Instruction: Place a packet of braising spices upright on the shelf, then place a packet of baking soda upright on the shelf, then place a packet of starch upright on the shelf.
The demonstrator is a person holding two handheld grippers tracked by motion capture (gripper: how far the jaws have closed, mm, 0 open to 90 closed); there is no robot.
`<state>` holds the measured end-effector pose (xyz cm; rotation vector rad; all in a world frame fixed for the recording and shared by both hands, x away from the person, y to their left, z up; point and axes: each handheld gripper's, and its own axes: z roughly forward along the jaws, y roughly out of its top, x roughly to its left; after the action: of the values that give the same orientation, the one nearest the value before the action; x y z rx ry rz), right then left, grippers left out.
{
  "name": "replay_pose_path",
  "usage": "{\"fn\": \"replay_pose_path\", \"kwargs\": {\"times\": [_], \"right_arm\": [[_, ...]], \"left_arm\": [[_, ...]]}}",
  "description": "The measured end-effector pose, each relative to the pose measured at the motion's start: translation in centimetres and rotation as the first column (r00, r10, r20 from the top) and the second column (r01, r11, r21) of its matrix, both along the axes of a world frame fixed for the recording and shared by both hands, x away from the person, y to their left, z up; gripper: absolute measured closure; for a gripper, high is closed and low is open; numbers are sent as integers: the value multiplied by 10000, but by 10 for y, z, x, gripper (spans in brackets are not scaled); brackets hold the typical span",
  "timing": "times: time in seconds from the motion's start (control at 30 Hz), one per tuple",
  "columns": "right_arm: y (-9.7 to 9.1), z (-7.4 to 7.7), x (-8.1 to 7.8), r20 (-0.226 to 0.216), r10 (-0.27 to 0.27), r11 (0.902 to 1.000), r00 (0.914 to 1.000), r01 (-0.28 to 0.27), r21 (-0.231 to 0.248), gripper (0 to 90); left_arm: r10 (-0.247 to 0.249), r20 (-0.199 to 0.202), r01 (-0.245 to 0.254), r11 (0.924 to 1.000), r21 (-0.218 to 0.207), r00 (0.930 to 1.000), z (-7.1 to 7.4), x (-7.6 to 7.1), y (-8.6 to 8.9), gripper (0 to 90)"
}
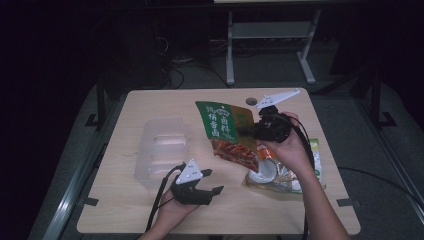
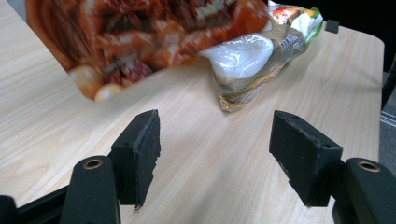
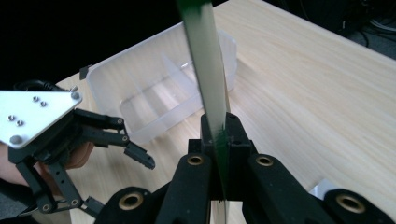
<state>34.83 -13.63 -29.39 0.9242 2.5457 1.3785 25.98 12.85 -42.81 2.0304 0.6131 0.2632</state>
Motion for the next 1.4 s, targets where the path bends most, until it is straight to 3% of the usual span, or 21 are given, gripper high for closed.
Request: {"fn": "replay_pose_path", "kwargs": {"times": [0.73,1.4], "right_arm": [[1,15,11,81,-138,9998,9999,139,-162,895],[33,38,27,369,361,9993,9987,-358,-75,895]], "left_arm": [[-300,3,300,9994,177,9996,0,-1,-3,312],[-327,-173,326,9994,-84,9993,-2,-4,-8,309]]}}
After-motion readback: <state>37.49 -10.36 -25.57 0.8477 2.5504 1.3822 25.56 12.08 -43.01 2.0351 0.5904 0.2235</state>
